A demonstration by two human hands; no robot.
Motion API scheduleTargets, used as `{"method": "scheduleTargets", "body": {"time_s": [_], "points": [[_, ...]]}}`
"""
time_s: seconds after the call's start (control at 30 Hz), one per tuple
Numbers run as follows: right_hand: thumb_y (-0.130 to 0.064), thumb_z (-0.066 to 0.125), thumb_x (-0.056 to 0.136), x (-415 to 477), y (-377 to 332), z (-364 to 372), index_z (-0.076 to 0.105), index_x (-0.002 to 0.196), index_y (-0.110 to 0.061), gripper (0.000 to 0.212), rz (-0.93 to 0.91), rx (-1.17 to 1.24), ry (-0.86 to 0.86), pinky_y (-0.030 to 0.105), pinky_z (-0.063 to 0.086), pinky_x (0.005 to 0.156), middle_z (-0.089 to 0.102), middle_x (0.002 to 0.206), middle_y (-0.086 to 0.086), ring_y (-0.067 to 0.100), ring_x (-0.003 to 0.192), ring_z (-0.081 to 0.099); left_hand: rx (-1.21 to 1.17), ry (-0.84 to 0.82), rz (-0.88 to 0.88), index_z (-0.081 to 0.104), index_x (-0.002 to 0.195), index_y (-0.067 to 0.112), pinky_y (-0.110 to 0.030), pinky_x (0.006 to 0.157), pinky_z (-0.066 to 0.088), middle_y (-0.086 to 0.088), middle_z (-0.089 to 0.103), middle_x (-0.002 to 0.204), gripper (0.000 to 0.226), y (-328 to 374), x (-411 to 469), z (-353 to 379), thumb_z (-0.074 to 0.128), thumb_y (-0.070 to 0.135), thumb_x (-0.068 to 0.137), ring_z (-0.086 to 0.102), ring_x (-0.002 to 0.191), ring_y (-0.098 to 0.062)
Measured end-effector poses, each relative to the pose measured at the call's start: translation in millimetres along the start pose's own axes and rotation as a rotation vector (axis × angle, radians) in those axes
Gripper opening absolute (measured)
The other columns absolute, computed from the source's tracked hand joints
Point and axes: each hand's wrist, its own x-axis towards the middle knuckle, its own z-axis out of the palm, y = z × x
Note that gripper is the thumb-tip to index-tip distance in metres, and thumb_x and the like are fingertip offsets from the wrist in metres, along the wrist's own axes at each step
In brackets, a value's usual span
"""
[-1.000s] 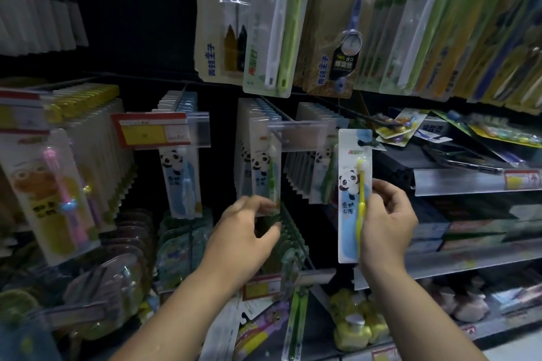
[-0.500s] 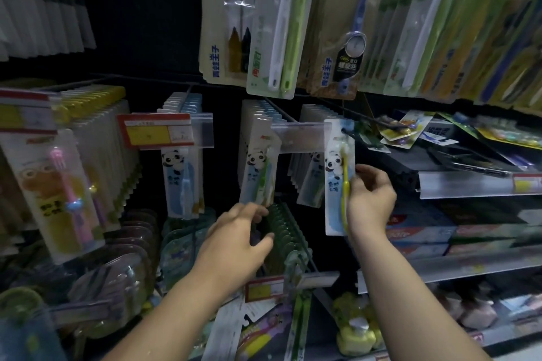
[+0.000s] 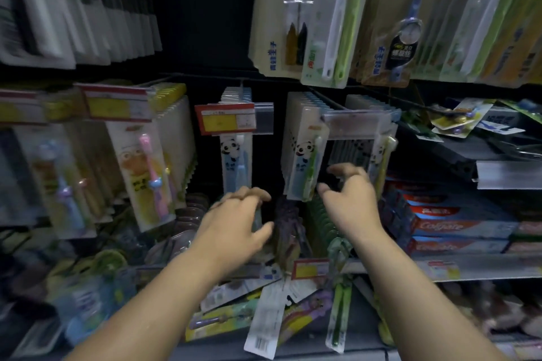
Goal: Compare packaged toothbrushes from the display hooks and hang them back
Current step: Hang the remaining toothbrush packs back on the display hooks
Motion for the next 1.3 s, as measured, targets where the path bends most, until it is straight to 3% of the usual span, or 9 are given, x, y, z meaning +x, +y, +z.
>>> {"method": "scheduleTargets", "body": {"time_s": [0.2,0.4,0.57,0.67,0.83,0.97,1.1,1.2,1.3], "points": [[-0.039,0.067,0.096,-47.2,-47.1,35.1,0.048,0.143,-0.023,0.053,-0.382,-0.257,-0.334,0.037,0.040,0.114,0.047,0.143,0.000,0.021,0.138,0.042,0.048,-0.004,-0.086,0.052,0.136,0.033,-0.038,0.099,0.050,0.009,0.059,0.126,0.049,-51.1,-46.5,-43.0,0.064,0.053,0.093,0.057,0.120,-0.017],[-0.042,0.070,0.093,-86.4,-83.0,71.5,0.044,0.145,-0.026,0.061,-0.483,-0.170,-0.348,0.037,0.044,0.109,0.047,0.141,-0.003,0.019,0.134,0.046,0.055,0.064,-0.185,0.054,0.132,0.034,-0.036,0.096,0.049,0.010,0.059,0.125,0.046,-75.8,-91.9,-68.4,0.067,0.049,0.091,0.056,0.120,-0.016],[-0.039,0.071,0.095,-109.3,-113.0,95.7,0.045,0.146,-0.025,0.059,-0.465,-0.003,-0.364,0.019,0.035,0.102,0.046,0.142,-0.007,0.012,0.132,0.047,-0.036,0.128,-0.248,0.056,0.131,0.032,-0.036,0.098,0.050,0.013,0.058,0.125,0.042,-92.1,-115.4,-89.3,0.067,0.047,0.093,0.055,0.120,-0.010],[-0.038,0.069,0.096,-111.7,-133.2,109.0,0.045,0.148,-0.022,0.060,-0.428,0.087,-0.318,0.019,0.034,0.104,0.045,0.147,-0.007,0.011,0.136,0.045,-0.120,0.183,-0.291,0.058,0.125,0.034,-0.036,0.096,0.053,0.015,0.059,0.119,0.034,-106.1,-118.6,-92.4,0.067,0.044,0.094,0.058,0.115,-0.008],[-0.038,0.067,0.097,-98.7,-157.3,132.2,0.041,0.150,-0.025,0.060,-0.209,0.291,-0.227,0.023,0.036,0.097,0.044,0.151,-0.004,0.014,0.135,0.047,-0.288,0.288,-0.387,0.055,0.133,0.031,-0.035,0.102,0.052,0.012,0.060,0.128,0.040,-120.9,-95.4,-96.8,0.065,0.044,0.097,0.059,0.119,-0.009],[-0.040,0.069,0.096,-89.0,-160.5,144.8,0.036,0.154,-0.028,0.067,-0.040,0.530,-0.224,0.035,0.040,0.112,0.042,0.158,-0.005,0.016,0.144,0.042,-0.629,0.403,-0.502,0.041,0.150,0.030,-0.039,0.115,0.041,0.007,0.050,0.150,0.054,-115.6,-64.8,-97.9,0.053,0.052,0.102,0.048,0.138,-0.015],[-0.036,0.065,0.098,-77.5,-160.3,154.2,0.027,0.161,-0.027,0.075,-0.015,0.607,-0.282,0.031,0.033,0.114,0.035,0.163,-0.006,0.015,0.149,0.034,-0.711,0.257,-0.482,0.015,0.163,0.038,-0.036,0.120,0.026,0.011,0.026,0.167,0.068,-116.7,-50.5,-83.3,0.040,0.060,0.103,0.027,0.154,-0.013],[-0.035,0.065,0.098,-78.7,-167.8,160.5,0.036,0.157,-0.031,0.066,-0.074,0.631,-0.327,0.025,0.038,0.110,0.047,0.146,-0.020,0.003,0.137,0.046,-0.829,0.262,-0.485,0.012,0.163,0.045,-0.042,0.128,0.019,0.017,0.021,0.168,0.066,-120.4,-42.0,-79.8,0.035,0.063,0.103,0.021,0.155,-0.008],[-0.030,0.064,0.099,-85.9,-169.6,170.1,0.056,0.139,-0.037,0.042,-0.100,0.679,-0.345,0.029,0.052,0.100,0.071,0.119,-0.021,-0.005,0.109,0.065,-0.903,0.295,-0.469,0.029,0.159,0.037,-0.024,0.121,0.022,0.020,0.032,0.162,0.051,-117.2,-37.5,-80.5,0.033,0.047,0.110,0.029,0.146,0.003]]}}
